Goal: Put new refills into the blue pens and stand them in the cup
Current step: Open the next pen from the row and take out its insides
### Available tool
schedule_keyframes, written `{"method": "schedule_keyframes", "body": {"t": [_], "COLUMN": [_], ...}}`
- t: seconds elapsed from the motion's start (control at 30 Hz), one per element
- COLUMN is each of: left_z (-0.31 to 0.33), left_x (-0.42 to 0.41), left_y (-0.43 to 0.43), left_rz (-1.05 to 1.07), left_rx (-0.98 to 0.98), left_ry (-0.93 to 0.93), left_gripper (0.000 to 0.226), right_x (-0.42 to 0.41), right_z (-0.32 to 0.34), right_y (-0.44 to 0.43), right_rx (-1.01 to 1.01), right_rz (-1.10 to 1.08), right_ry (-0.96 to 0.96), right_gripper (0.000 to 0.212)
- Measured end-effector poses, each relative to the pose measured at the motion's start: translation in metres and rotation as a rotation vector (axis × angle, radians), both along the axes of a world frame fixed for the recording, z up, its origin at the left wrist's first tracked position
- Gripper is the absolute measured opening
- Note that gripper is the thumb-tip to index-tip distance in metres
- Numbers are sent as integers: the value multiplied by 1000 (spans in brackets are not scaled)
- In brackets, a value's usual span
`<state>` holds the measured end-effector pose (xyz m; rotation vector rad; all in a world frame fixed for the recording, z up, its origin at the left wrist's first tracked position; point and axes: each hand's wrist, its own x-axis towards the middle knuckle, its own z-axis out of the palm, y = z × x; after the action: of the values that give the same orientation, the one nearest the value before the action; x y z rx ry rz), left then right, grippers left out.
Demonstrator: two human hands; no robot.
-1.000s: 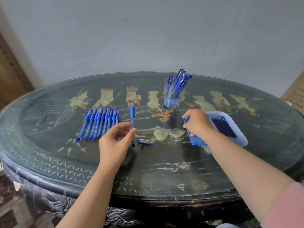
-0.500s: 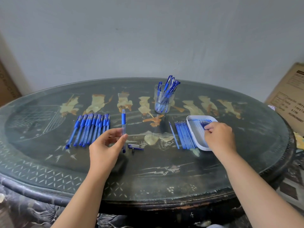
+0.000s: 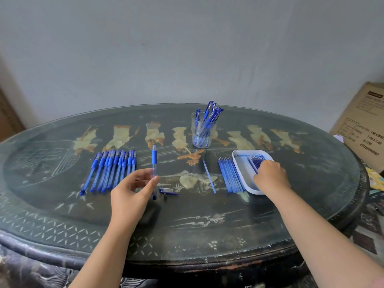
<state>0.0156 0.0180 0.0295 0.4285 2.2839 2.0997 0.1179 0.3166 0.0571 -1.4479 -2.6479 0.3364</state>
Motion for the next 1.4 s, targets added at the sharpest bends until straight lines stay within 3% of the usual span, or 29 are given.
{"method": "schedule_keyframes", "body": {"t": [0.17, 0.3, 0.37, 0.43, 0.5, 0.57, 0.63, 1.0, 1.4], "left_z": [0, 0, -1, -1, -2, -2, -1, -1, -2], "left_x": [0, -1, -1, 0, 0, 0, 0, 1, 1], "left_y": [0, 0, 1, 1, 1, 1, 1, 3, 3], "left_rz": [0, -5, -2, 12, 19, 17, 15, -26, -37], "left_rx": [8, 2, 1, -2, -5, -7, -17, -72, -93], "left_ry": [-1, 2, 4, 8, 7, 7, 18, 92, 121], "left_gripper": [16, 16, 16, 15, 16, 16, 16, 17, 17], "right_x": [-4, -11, -16, -23, -33, -44, -54, -61, -69], "right_z": [6, 17, 25, 28, 24, 12, 3, -16, 5], "right_y": [-8, -31, -52, -76, -100, -118, -133, -124, -137], "right_rx": [58, 62, -1, -214, -552, -765, -837, -823, -873], "right_rz": [29, 117, 198, 234, 256, 301, 339, 220, 305], "right_ry": [57, 236, 384, 603, 727, 751, 744, 862, 1006], "right_gripper": [13, 39, 29, 15, 20, 21, 19, 17, 14]}}
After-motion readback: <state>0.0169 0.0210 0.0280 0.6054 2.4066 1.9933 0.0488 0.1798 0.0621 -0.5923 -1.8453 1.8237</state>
